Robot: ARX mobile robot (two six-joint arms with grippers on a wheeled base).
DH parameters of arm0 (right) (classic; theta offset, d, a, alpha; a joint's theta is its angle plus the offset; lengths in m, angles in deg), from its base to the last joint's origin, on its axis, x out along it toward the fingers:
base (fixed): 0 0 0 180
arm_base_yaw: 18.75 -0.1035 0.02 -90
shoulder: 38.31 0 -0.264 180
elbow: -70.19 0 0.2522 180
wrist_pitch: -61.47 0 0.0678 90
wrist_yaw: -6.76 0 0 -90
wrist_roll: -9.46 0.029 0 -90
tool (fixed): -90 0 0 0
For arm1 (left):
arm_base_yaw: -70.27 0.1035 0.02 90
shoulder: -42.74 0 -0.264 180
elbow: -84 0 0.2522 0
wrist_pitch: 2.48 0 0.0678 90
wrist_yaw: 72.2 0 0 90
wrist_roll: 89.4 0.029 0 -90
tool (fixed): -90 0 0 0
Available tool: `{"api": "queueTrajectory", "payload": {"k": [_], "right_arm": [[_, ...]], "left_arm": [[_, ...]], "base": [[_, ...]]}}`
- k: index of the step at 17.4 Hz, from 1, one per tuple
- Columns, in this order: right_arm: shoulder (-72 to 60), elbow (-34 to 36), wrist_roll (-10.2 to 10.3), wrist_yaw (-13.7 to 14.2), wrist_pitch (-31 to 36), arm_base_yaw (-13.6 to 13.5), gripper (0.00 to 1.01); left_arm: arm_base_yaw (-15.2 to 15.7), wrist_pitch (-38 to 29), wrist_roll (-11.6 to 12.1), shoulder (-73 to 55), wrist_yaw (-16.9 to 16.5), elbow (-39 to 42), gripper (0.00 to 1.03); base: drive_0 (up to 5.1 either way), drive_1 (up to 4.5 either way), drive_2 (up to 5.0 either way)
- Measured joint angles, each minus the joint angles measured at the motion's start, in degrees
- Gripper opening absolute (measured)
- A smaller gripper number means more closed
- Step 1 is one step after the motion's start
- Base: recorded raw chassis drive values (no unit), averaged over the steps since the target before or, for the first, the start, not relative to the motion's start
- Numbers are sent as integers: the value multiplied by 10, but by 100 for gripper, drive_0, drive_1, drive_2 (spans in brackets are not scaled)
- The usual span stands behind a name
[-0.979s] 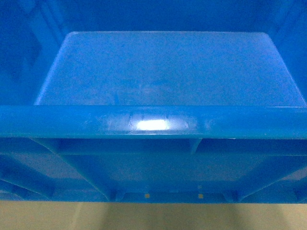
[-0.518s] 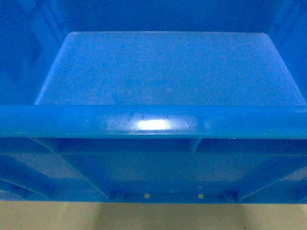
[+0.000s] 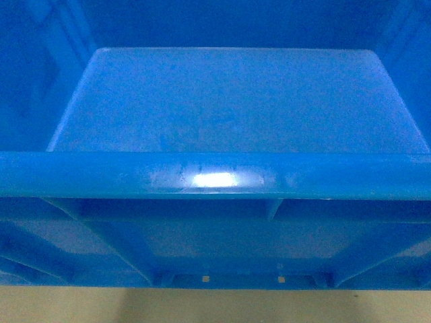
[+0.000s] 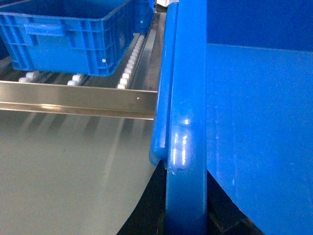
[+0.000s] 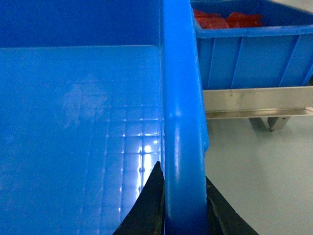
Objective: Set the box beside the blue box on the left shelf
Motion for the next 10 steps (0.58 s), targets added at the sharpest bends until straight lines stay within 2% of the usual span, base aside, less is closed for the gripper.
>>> {"api": "queueTrajectory", "payload": {"k": [10], "right_arm": [[0, 2, 0, 0, 3, 0, 9]], "left_arm": [[0, -4, 0, -1, 0, 1, 9]], "base": [[0, 0, 0]]}}
